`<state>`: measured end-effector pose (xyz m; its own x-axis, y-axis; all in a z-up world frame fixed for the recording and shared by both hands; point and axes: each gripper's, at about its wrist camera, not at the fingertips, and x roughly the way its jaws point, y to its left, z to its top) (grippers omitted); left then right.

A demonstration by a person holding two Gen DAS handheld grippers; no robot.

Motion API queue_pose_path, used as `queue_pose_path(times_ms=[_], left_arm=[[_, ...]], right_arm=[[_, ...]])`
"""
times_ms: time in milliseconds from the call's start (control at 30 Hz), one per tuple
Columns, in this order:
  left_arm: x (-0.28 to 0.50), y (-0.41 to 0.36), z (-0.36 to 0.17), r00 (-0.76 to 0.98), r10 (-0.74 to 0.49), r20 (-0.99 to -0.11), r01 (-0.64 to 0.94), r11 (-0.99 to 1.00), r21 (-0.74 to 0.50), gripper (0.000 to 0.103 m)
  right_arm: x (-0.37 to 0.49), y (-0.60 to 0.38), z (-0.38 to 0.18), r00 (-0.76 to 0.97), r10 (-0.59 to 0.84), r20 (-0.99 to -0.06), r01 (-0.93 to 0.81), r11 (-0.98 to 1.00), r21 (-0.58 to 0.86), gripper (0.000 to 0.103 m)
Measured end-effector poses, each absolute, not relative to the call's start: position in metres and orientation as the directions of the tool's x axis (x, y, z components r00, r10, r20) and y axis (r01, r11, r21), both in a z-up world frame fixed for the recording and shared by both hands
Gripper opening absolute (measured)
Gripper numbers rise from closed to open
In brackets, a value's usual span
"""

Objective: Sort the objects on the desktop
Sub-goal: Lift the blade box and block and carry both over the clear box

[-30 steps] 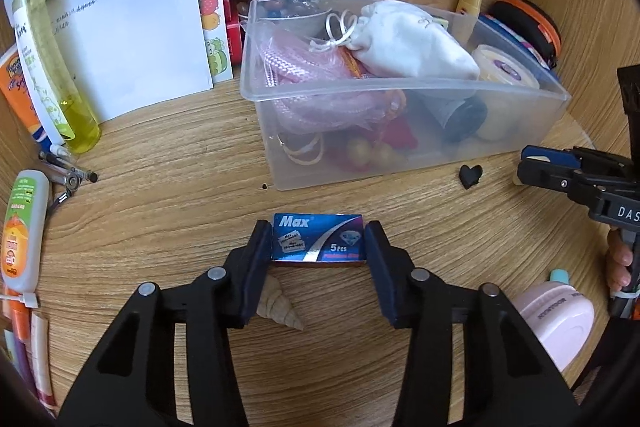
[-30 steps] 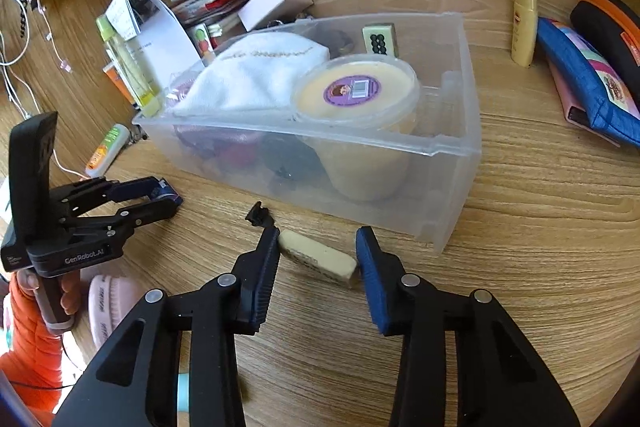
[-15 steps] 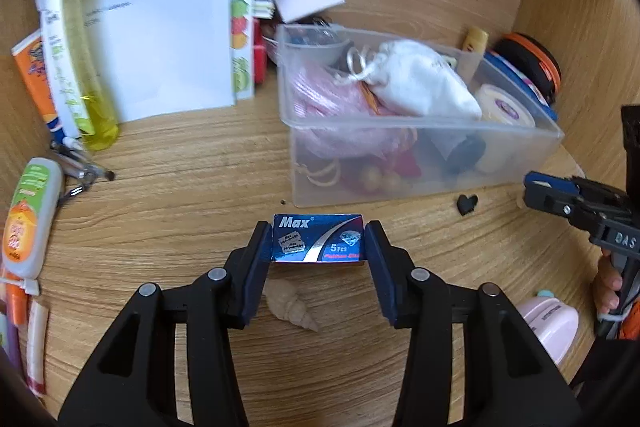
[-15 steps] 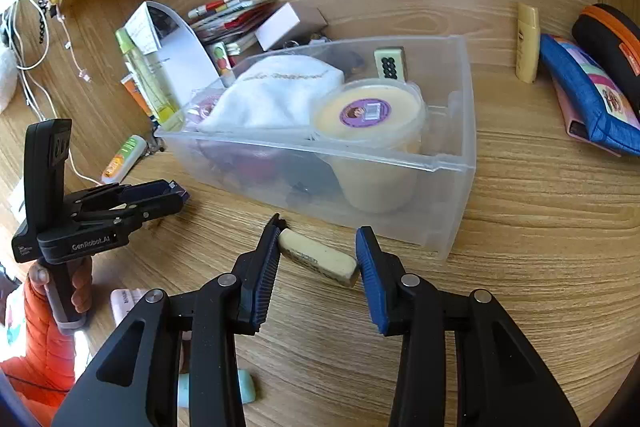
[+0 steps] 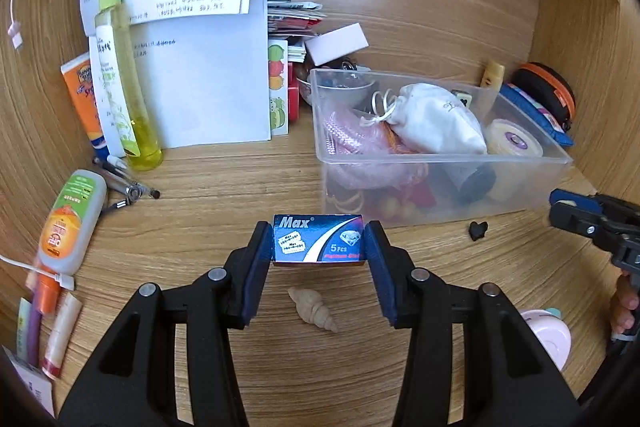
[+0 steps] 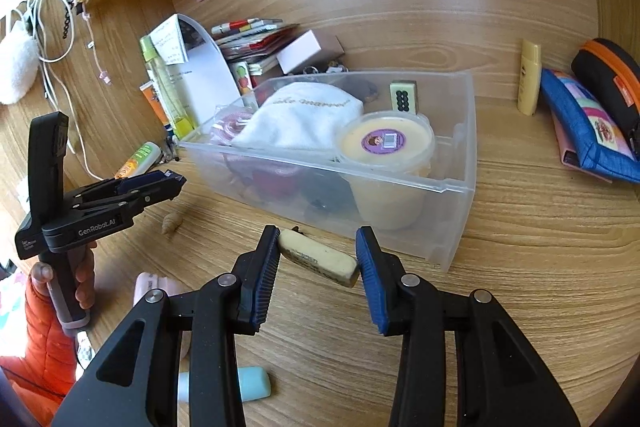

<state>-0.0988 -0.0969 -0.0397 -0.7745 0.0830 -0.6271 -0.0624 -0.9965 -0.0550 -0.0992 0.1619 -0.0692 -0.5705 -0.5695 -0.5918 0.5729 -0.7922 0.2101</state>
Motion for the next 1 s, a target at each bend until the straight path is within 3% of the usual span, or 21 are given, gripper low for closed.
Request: queue_pose_path(times_ms=[500, 1000], left_arm=[[-0.079, -0.085, -0.010, -0.823, 0.133, -0.553, -0.109, -0.991, -0.075, 0.047], [-0.104, -0.064, 0.022, -0.841, 0.206, -0.500, -0.202, -0.977, -0.062, 0.047]], right_arm=[[-0.076, 0.171, -0.041, -0.597, -0.600, -0.532, 0.610, -0.770, 0.184, 0.036], [-0.106, 0.171, -0.018, -0.635, -0.591, -0.498, 0.589, -0.787, 0.182, 0.036]])
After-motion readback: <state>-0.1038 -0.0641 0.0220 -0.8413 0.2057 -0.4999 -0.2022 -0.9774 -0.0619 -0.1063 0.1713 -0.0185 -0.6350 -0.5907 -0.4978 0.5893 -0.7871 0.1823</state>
